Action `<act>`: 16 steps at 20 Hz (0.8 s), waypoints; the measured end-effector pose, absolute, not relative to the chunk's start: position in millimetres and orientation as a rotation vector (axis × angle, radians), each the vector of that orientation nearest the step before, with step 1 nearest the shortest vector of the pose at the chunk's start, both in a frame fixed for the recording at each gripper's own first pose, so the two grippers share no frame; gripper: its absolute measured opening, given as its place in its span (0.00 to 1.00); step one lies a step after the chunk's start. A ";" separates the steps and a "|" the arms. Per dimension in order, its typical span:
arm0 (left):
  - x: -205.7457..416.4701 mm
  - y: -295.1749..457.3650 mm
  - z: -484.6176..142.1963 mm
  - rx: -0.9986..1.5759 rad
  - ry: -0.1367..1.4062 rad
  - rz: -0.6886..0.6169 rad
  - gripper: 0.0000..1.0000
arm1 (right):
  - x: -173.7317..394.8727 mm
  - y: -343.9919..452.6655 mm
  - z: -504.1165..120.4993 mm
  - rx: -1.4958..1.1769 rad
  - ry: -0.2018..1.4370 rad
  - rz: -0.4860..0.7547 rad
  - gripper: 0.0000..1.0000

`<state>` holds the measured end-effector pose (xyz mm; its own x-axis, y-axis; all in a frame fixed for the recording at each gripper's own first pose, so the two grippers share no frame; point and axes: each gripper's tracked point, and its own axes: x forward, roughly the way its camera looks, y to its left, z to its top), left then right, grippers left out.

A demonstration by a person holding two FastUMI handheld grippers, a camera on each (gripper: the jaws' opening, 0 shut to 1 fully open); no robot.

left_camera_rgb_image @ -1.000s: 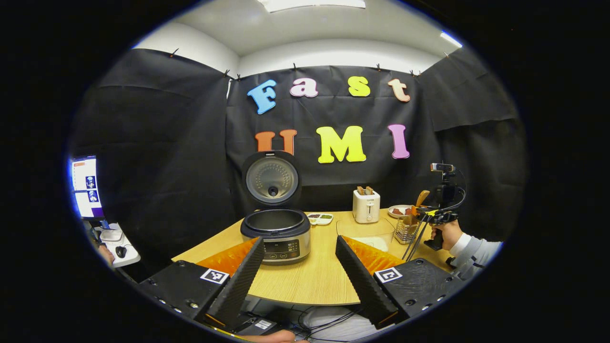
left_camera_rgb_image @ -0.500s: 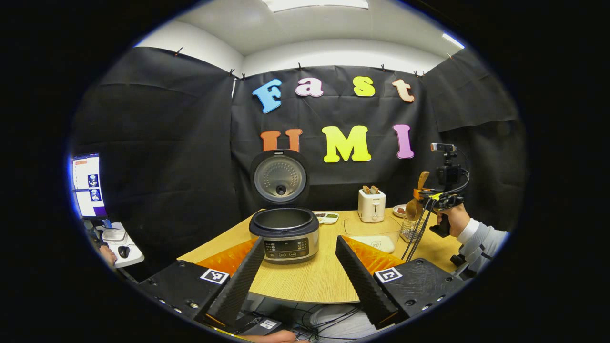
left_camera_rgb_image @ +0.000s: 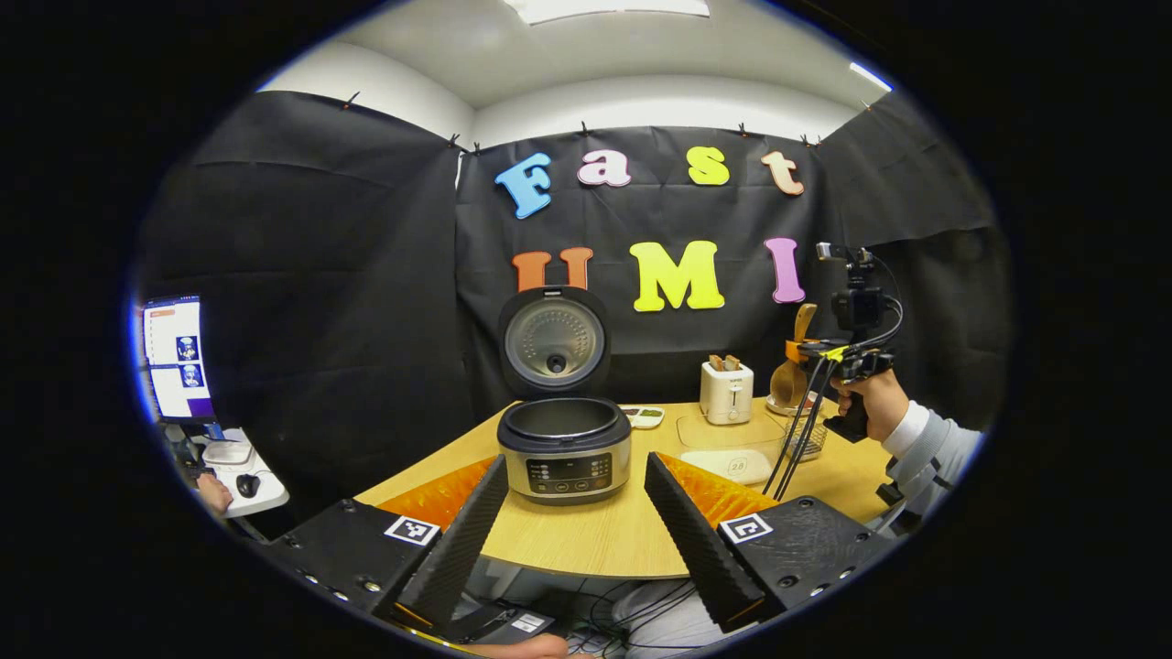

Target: Close the left gripper, press the button to open the rice cooker; take a wooden spoon from the chopstick holder with the right hand, scoop a spoonful of rice and pour it into the rice cooker, then put the wooden spoon back into the chopstick holder.

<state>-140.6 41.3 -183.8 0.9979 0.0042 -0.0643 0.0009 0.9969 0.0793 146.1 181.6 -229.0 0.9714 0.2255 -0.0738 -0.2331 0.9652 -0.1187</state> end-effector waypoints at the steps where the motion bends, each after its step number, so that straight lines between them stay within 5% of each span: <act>1: -143.0 41.0 -184.9 0.077 0.066 -0.003 0.95 | 145.4 190.3 -233.3 -0.129 0.065 0.240 0.11; 16: -149.0 51.6 -186.0 0.030 0.083 -0.023 0.96 | 160.8 221.5 -369.5 -0.208 0.279 0.196 0.11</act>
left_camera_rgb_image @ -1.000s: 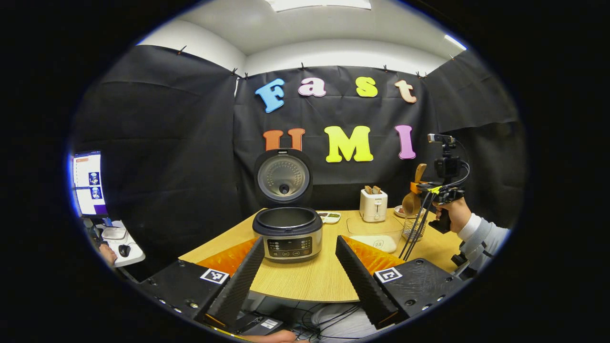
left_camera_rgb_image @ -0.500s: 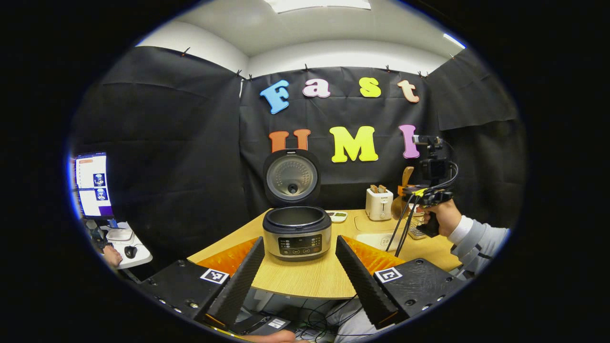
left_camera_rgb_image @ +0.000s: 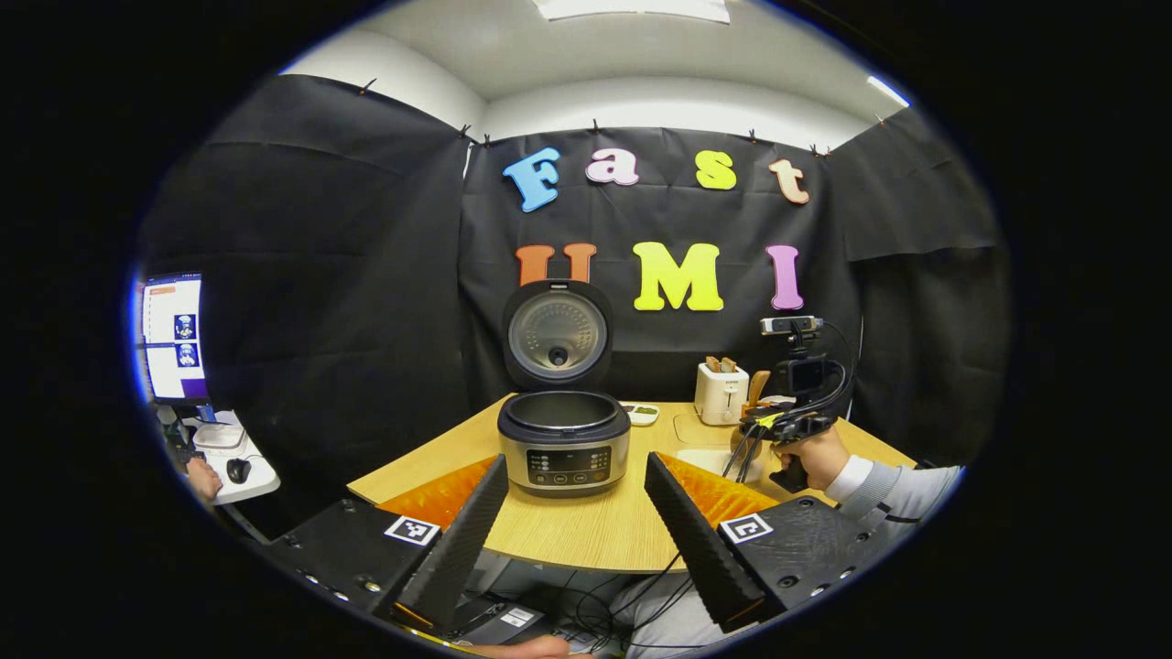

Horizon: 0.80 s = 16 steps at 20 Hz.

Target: Close the left gripper, press the button to open the rice cooker; take a wooden spoon from the chopstick holder with the right hand, scoop a spoonful of rice and pour it into the rice cooker, then put the wooden spoon back into the chopstick holder.

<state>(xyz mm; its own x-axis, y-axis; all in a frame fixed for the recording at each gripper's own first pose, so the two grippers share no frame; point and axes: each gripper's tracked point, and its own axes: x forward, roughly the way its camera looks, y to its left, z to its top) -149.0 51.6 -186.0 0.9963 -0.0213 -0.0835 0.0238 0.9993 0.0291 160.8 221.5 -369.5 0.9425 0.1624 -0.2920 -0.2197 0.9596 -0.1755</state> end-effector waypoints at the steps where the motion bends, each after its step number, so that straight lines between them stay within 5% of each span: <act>1: -148.2 52.6 -187.8 0.036 0.089 -0.019 0.96 | 159.4 219.0 -368.8 -0.216 0.267 0.188 0.11; 16: -144.6 55.7 -193.9 0.028 0.110 -0.017 0.95 | 135.0 295.3 -391.1 0.088 0.423 0.405 0.11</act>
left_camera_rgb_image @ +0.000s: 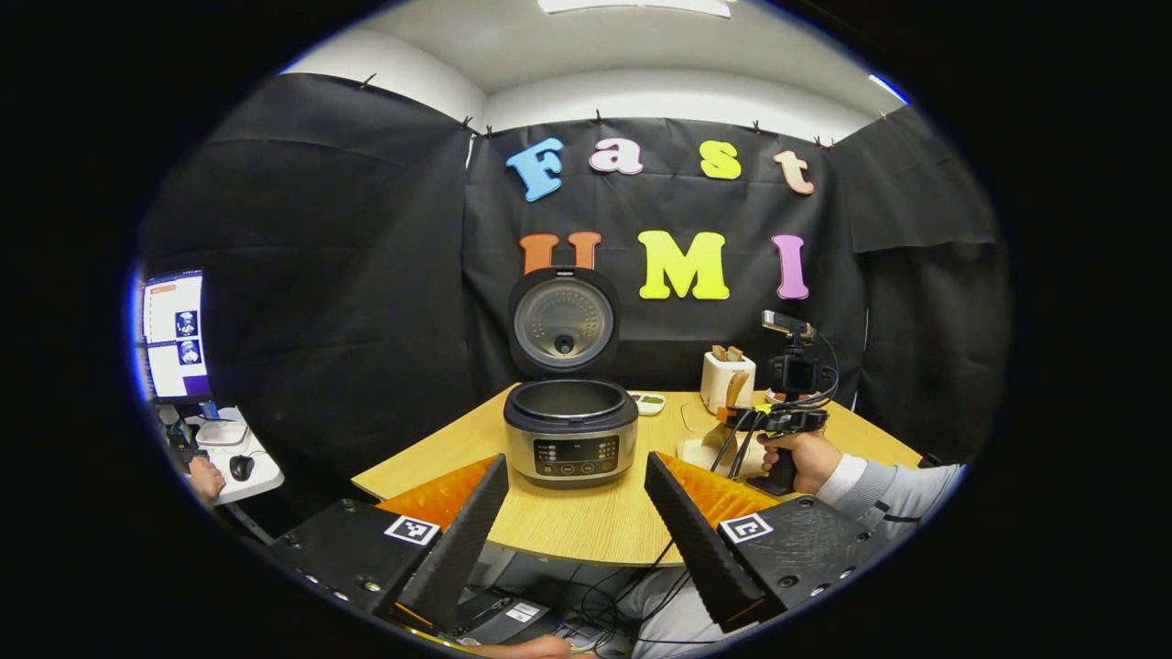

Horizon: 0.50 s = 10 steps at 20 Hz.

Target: Close the left gripper, press the button to open the rice cooker; take a wooden spoon from the chopstick holder with the right hand, scoop a spoonful of rice and pour it into the rice cooker, then put the wooden spoon back into the chopstick holder.

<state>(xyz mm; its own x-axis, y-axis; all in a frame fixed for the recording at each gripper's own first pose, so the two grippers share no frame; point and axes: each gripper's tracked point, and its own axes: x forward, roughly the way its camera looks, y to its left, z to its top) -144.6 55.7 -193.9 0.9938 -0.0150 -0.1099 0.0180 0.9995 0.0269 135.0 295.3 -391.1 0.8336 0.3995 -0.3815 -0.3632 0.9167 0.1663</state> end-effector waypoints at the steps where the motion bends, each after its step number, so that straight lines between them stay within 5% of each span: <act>1: -144.6 55.3 -193.4 0.029 0.109 -0.017 0.96 | 134.2 299.4 -392.4 0.124 0.442 0.426 0.11; 10: -142.7 48.6 -198.4 0.032 0.121 -0.026 0.95 | 144.8 303.0 -391.4 0.522 0.629 0.474 0.11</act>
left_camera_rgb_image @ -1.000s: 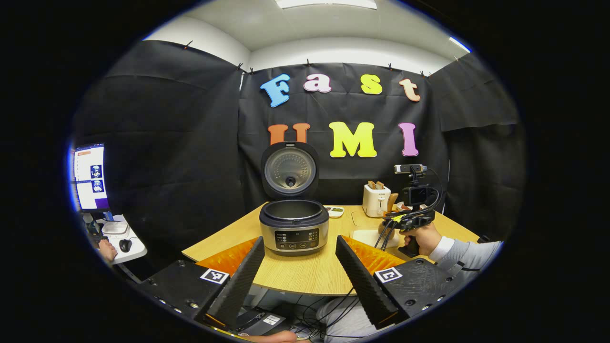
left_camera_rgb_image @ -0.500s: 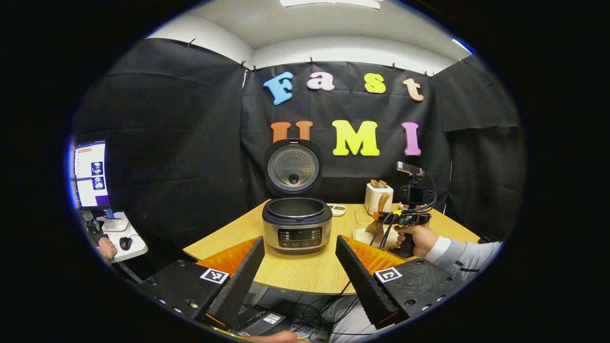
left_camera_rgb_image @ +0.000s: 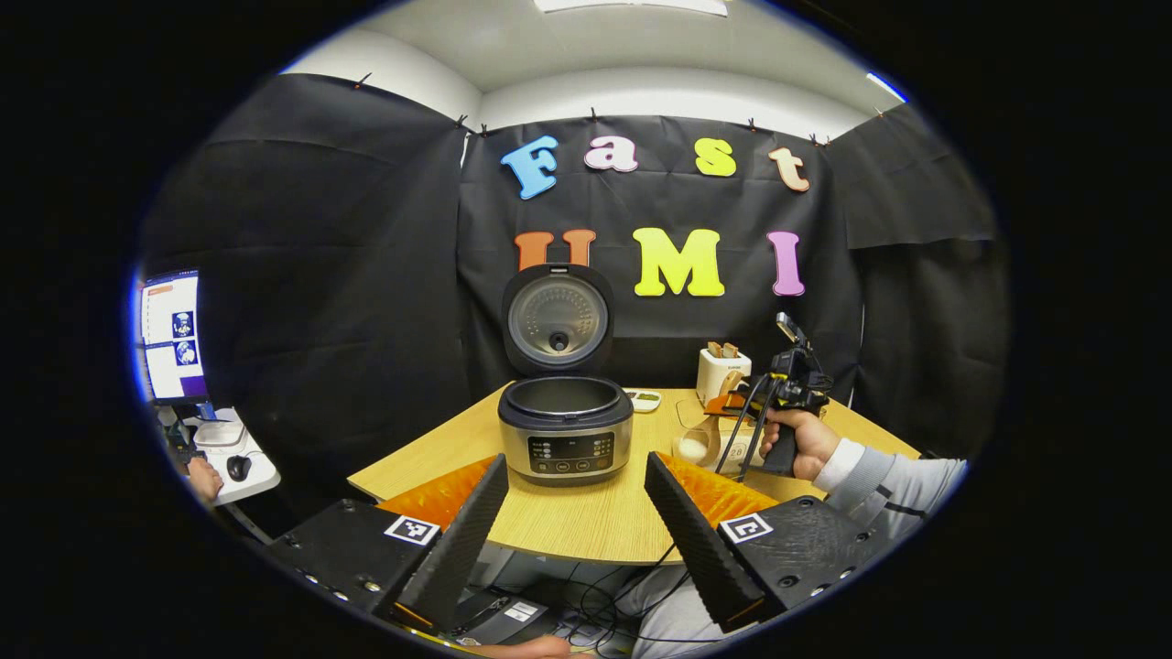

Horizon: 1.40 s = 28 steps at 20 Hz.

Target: Close the left gripper, press the button to open the rice cooker; take a wooden spoon from the chopstick holder with the right hand, scoop a spoonful of rice and pour it into the rice cooker, then put the wooden spoon back into the chopstick holder.

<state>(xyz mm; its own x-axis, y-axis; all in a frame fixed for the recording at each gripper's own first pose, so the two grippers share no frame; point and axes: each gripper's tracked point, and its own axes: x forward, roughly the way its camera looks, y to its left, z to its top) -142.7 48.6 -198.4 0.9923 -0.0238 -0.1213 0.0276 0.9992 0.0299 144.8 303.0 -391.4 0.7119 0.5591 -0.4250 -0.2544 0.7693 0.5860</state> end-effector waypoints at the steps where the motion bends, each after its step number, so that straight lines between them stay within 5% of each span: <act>1: -142.5 47.4 -198.9 0.031 0.121 -0.027 0.96 | 146.6 299.8 -390.5 0.571 0.649 0.461 0.11; 14: -149.0 52.3 -190.4 0.029 0.122 -0.014 0.95 | 163.0 241.1 -360.9 0.897 0.656 0.364 0.10; 28: -153.8 63.0 -183.8 0.018 0.101 -0.006 0.96 | 158.1 220.1 -290.1 1.365 0.614 0.450 0.10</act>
<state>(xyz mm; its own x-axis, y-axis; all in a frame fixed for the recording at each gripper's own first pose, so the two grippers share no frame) -153.8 63.0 -183.8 0.9949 -0.0052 -0.1006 0.0070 0.9998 0.0180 158.1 220.1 -290.1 0.7648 0.6281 -0.1436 0.0525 0.1614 0.9855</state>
